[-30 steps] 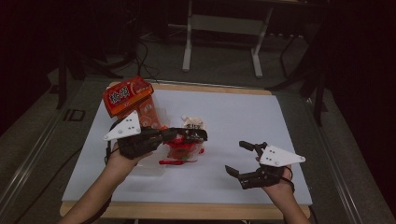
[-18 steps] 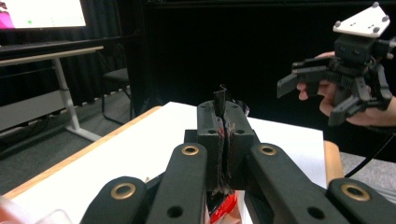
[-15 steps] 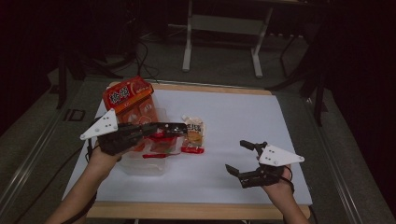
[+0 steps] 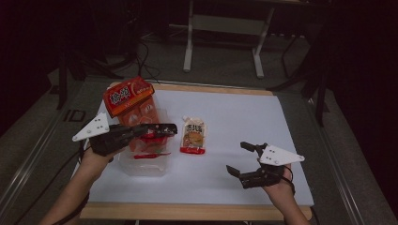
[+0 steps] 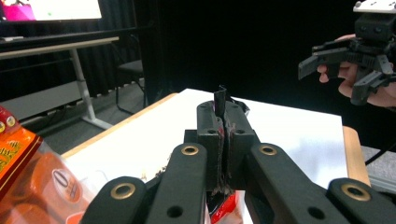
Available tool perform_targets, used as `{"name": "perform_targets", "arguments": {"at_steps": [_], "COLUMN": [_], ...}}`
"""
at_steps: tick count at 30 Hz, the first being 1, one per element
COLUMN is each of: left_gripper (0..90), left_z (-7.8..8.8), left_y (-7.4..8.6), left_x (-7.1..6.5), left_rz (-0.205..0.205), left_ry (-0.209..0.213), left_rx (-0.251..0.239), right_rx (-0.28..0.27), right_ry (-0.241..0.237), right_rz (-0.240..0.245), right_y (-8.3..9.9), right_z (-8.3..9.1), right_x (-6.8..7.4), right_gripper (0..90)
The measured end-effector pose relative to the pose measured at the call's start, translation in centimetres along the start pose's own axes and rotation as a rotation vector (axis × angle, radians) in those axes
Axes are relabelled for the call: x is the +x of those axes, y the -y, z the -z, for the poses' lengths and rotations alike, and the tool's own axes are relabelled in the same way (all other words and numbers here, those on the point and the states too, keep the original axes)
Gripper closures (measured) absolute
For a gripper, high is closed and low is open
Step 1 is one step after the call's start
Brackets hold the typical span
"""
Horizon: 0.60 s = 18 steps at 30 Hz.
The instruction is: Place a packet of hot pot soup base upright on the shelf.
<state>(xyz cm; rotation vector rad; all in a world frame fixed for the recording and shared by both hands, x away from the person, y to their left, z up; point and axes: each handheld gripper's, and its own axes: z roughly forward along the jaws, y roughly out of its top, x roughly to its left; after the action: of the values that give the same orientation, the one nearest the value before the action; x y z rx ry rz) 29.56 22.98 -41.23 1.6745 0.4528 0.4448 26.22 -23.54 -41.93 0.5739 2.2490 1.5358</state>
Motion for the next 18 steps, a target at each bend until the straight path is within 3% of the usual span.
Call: {"name": "perform_targets", "arguments": {"at_steps": [11, 18], "left_gripper": [87.7, 87.7], "left_z": [0.6, 0.6], "left_y": [1.6, 2.4], "left_x": [1.2, 1.6], "left_rz": [0.007, 0.013], "left_ry": [-0.010, -0.043], "left_rx": [0.041, 0.011], "right_rx": [0.017, 0.018], "right_ry": [-0.008, -0.007], "right_rz": [-0.015, -0.025], "right_y": [0.4, 0.9], "right_z": [-0.5, -0.1], "right_x": [0.0, -0.2], "right_gripper": [10.8, 10.8]}}
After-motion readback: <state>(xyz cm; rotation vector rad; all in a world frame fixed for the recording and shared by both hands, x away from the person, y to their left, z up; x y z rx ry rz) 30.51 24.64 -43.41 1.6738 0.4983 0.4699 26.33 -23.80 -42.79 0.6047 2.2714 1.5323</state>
